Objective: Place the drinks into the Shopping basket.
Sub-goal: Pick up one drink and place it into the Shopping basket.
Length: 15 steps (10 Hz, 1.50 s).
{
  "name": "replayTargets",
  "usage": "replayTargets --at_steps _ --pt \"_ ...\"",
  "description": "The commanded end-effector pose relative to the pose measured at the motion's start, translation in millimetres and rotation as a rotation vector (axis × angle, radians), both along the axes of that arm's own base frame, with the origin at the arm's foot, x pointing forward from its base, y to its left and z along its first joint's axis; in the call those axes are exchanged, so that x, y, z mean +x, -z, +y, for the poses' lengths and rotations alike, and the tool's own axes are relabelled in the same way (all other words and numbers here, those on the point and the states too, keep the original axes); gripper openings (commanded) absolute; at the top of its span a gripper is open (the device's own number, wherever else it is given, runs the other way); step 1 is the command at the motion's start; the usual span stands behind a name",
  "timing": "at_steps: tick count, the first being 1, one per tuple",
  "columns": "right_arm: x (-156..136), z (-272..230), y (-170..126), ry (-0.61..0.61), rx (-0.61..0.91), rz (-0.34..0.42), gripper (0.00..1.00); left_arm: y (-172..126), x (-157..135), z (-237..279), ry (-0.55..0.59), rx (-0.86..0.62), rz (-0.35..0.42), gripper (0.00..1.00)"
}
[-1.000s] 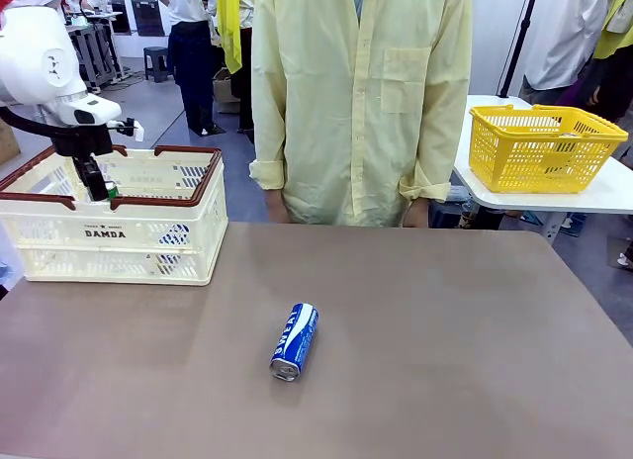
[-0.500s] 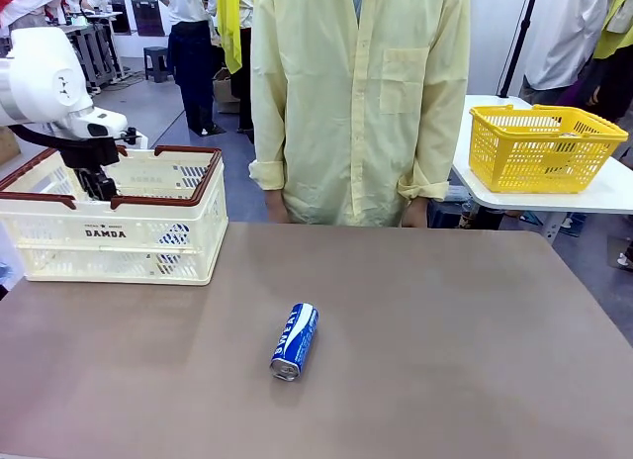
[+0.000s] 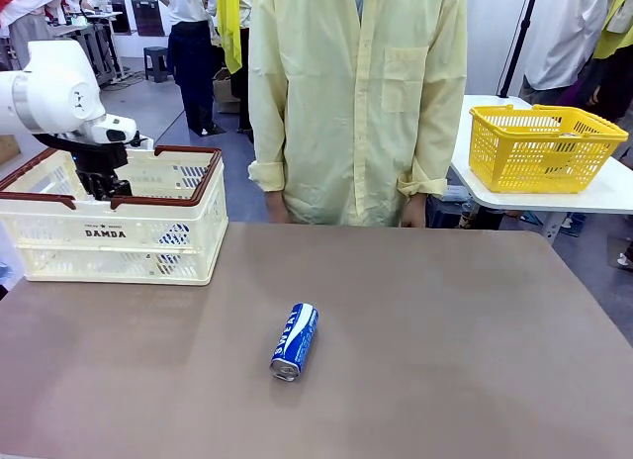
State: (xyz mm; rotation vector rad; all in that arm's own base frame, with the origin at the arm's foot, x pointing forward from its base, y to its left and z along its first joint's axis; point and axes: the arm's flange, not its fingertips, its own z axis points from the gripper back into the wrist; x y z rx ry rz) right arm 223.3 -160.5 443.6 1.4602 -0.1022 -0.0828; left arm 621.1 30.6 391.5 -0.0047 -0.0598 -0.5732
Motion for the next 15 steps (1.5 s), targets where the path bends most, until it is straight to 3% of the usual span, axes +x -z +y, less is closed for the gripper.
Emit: replayTargets --at_steps 1,2,4,5,7,9,10,11,12,13,15 --pt "-0.6 0.4 -3.9 0.005 0.01 0.002 1.0 -5.1 6.2 -3.2 -0.021 0.012 0.004 0.56" --pt "-0.6 0.4 -3.9 0.005 0.01 0.002 1.0 -7.0 6.2 -3.3 -0.023 0.016 -0.004 1.0" --pt "-0.6 0.4 -3.9 0.005 0.01 0.002 1.0 -22.6 5.3 3.0 -0.039 0.023 -0.022 1.0" --pt "-0.6 0.4 -3.9 0.005 0.01 0.002 1.0 -50.7 1.5 7.7 -0.049 0.009 -0.064 1.0" --pt "-0.6 0.4 -3.9 0.005 0.01 0.002 1.0 -149.2 -24.9 2.6 -0.072 -0.064 -0.139 1.0" --pt "-0.6 0.4 -3.9 0.005 0.01 0.002 1.0 -225.0 -75.4 -18.1 -0.047 -0.299 -0.168 1.0" --pt "-0.6 0.4 -3.9 0.005 0.01 0.002 1.0 -237.6 -107.3 -24.2 -0.018 -0.464 -0.111 1.0" --pt "-0.6 0.4 -3.9 0.005 0.01 0.002 1.0 -235.6 -135.0 -17.0 -0.035 -0.564 -0.061 1.0" --pt "-0.6 0.4 -3.9 0.005 0.01 0.002 1.0 -227.7 -163.8 3.2 -0.134 -0.664 -0.031 1.0" --pt "-0.6 0.4 -3.9 0.005 0.01 0.002 1.0 -214.9 -199.5 29.4 -0.169 -0.755 -0.051 1.0" --pt "-0.6 0.4 -3.9 0.005 0.01 0.002 1.0 -162.4 -279.6 92.1 -0.271 -0.981 -0.06 1.0"
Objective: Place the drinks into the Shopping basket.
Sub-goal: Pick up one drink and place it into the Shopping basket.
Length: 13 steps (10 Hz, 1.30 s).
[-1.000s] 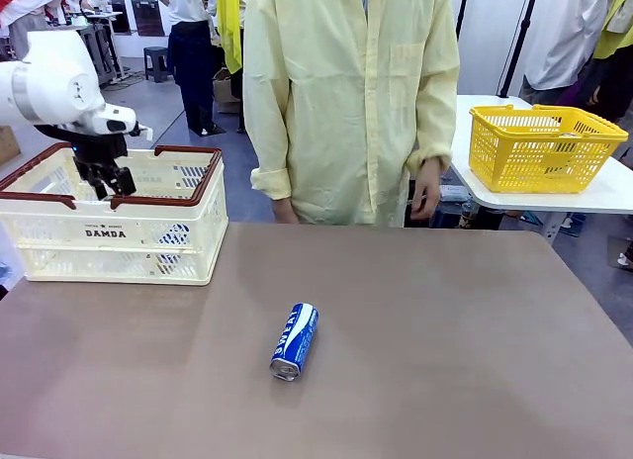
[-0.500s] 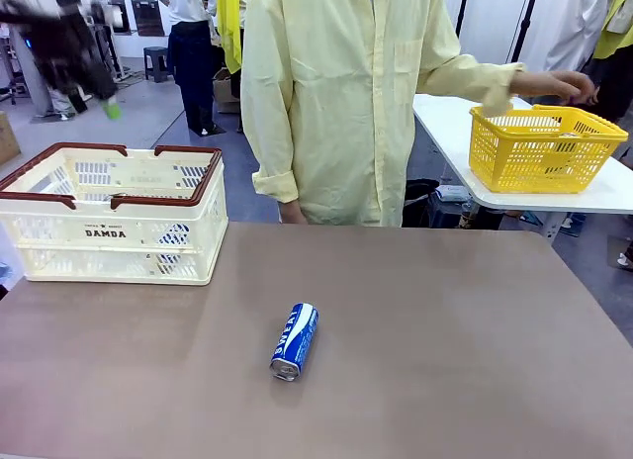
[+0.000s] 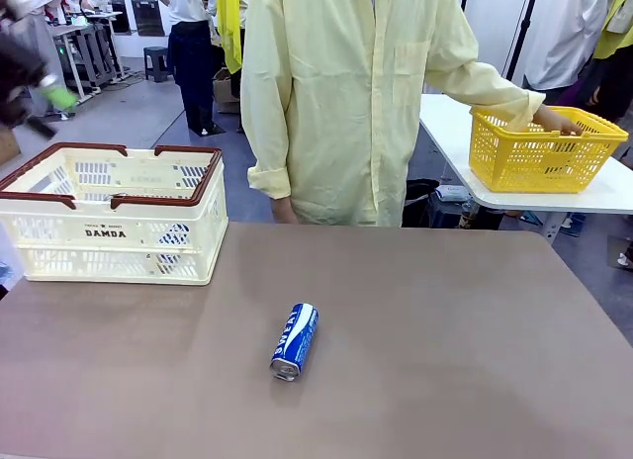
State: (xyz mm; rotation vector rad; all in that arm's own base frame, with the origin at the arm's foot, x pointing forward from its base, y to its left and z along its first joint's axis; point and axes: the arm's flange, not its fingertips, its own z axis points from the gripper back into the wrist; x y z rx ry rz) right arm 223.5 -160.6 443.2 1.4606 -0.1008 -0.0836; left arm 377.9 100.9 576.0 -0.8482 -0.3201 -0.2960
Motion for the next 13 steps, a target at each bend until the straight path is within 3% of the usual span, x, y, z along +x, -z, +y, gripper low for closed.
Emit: replayTargets --at_steps 1,3,4,5,13 --pt "-0.9 0.4 -4.2 0.005 0.01 0.0 1.0 46.3 -62.5 49.9 -0.146 -0.186 -0.042 1.0" --pt "-0.9 0.4 -4.2 0.005 0.01 0.0 1.0 80.8 -67.7 79.7 -0.237 -0.256 0.056 1.0" --pt "-0.9 0.4 -4.2 0.005 0.01 0.0 1.0 93.3 -47.1 82.2 -0.226 -0.23 0.107 1.0" --pt "-0.9 0.4 -4.2 0.005 0.01 0.0 1.0 82.6 -88.5 82.1 -0.212 -0.222 0.038 1.0" --pt "-0.9 0.4 -4.2 0.005 0.01 0.0 1.0 82.6 -88.5 82.1 -0.212 -0.222 0.038 1.0"
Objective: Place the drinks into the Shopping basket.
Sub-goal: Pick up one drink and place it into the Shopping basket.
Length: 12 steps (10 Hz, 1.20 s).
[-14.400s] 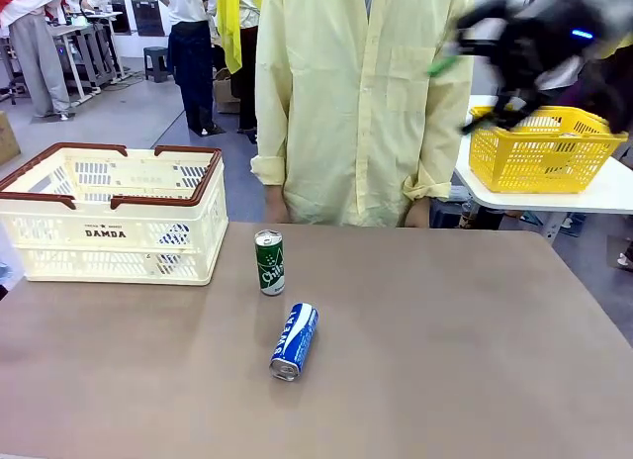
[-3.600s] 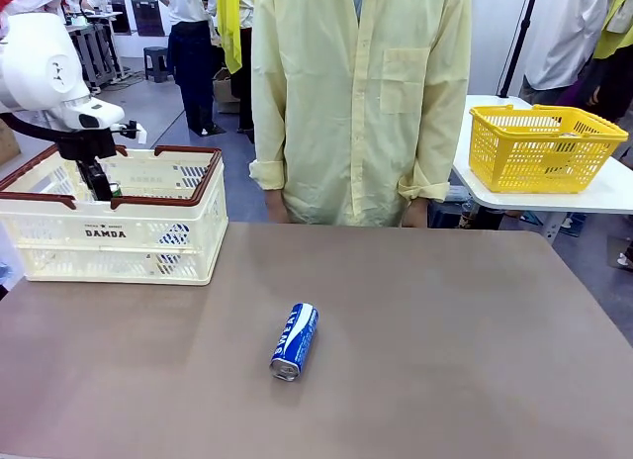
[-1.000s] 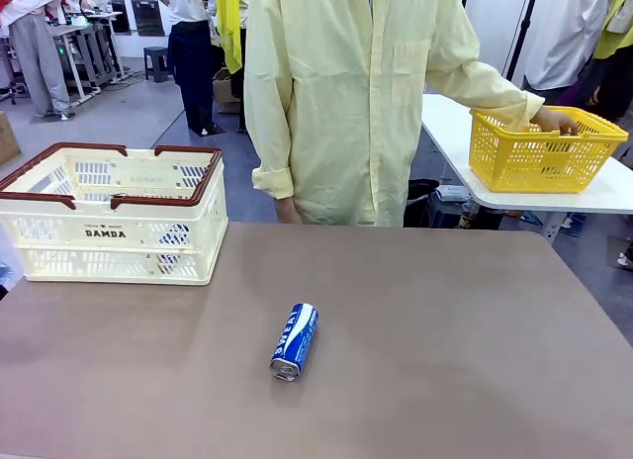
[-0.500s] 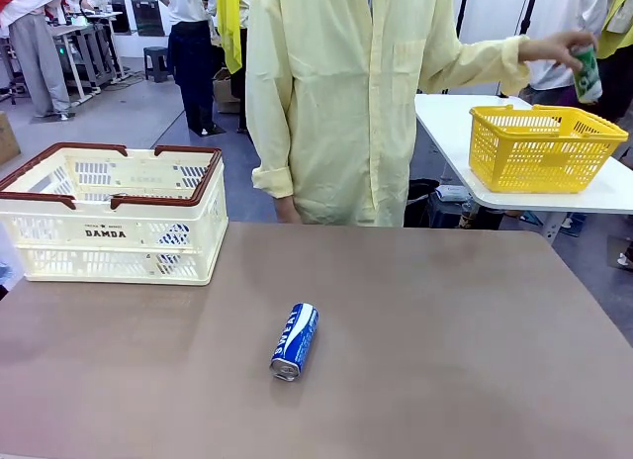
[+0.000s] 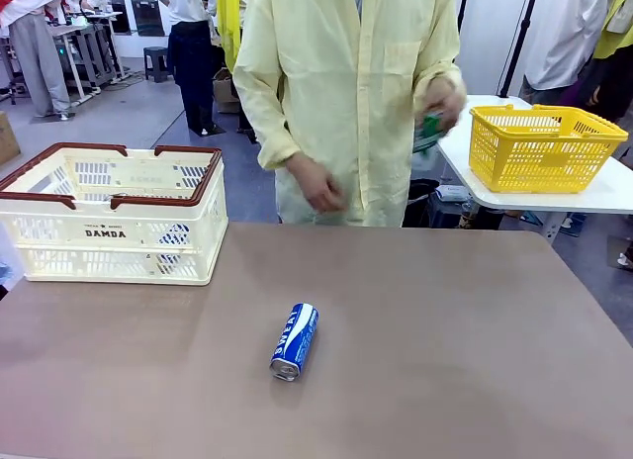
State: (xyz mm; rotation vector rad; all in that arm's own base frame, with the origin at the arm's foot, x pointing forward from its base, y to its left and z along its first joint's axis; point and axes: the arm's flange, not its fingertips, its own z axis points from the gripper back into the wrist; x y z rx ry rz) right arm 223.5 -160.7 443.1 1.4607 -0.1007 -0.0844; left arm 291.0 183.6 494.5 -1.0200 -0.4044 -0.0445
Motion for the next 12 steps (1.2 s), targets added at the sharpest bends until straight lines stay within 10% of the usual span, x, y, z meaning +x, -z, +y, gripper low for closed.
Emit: replayTargets --at_steps 1,5,9,12 --pt "-0.8 0.6 -4.4 0.004 0.009 0.0 1.0 1.1 -1.6 -0.7 0.001 -0.007 -0.005 1.0" --pt "-0.8 0.6 -4.4 0.004 0.009 0.0 1.0 -18.9 0.9 -32.2 0.02 0.011 0.017 1.0" --pt "-0.8 0.6 -4.4 0.004 0.009 0.0 1.0 -36.6 18.4 -260.4 -0.107 0.343 0.203 1.0" --pt "-0.8 0.6 -4.4 0.004 0.009 0.0 1.0 -24.1 11.7 -380.8 -0.121 0.508 0.063 1.0"
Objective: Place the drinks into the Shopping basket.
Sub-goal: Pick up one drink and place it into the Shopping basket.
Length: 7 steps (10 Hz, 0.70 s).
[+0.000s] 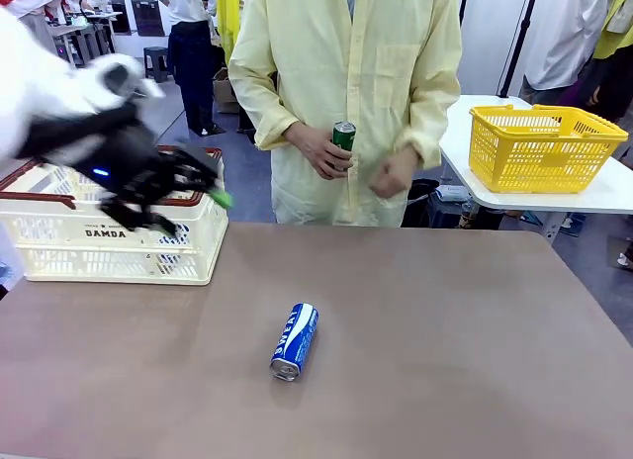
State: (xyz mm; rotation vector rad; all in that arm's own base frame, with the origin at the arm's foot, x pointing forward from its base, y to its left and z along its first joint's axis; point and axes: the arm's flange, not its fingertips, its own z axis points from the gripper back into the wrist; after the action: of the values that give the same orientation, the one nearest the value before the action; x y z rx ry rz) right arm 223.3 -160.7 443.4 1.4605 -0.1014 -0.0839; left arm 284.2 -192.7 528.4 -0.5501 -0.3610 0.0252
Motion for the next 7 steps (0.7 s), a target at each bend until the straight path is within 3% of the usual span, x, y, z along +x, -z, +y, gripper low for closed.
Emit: replayTargets --at_steps 1,2,3,4,5,7 --pt "-0.6 0.5 -4.1 0.004 0.01 0.0 1.0 -6.2 24.6 7.4 0.125 -0.023 0.05 1.0" --pt "-0.6 0.5 -4.1 0.004 0.01 0.0 1.0 0.0 0.0 0.0 0.0 0.0 0.0 1.0" --pt "-0.6 0.5 -4.1 0.004 0.01 0.0 1.0 0.0 0.0 0.0 0.0 0.0 0.0 1.0" --pt "-0.6 0.5 -4.1 0.004 0.01 0.0 1.0 4.4 3.5 -22.8 0.059 0.013 0.002 1.0" --pt "-0.6 0.5 -4.1 0.004 0.01 0.0 1.0 13.5 13.4 -38.8 0.112 0.139 0.034 1.0" --pt "-0.6 0.5 -4.1 0.004 0.01 0.0 1.0 35.4 37.2 -78.6 0.144 0.336 0.025 1.0"
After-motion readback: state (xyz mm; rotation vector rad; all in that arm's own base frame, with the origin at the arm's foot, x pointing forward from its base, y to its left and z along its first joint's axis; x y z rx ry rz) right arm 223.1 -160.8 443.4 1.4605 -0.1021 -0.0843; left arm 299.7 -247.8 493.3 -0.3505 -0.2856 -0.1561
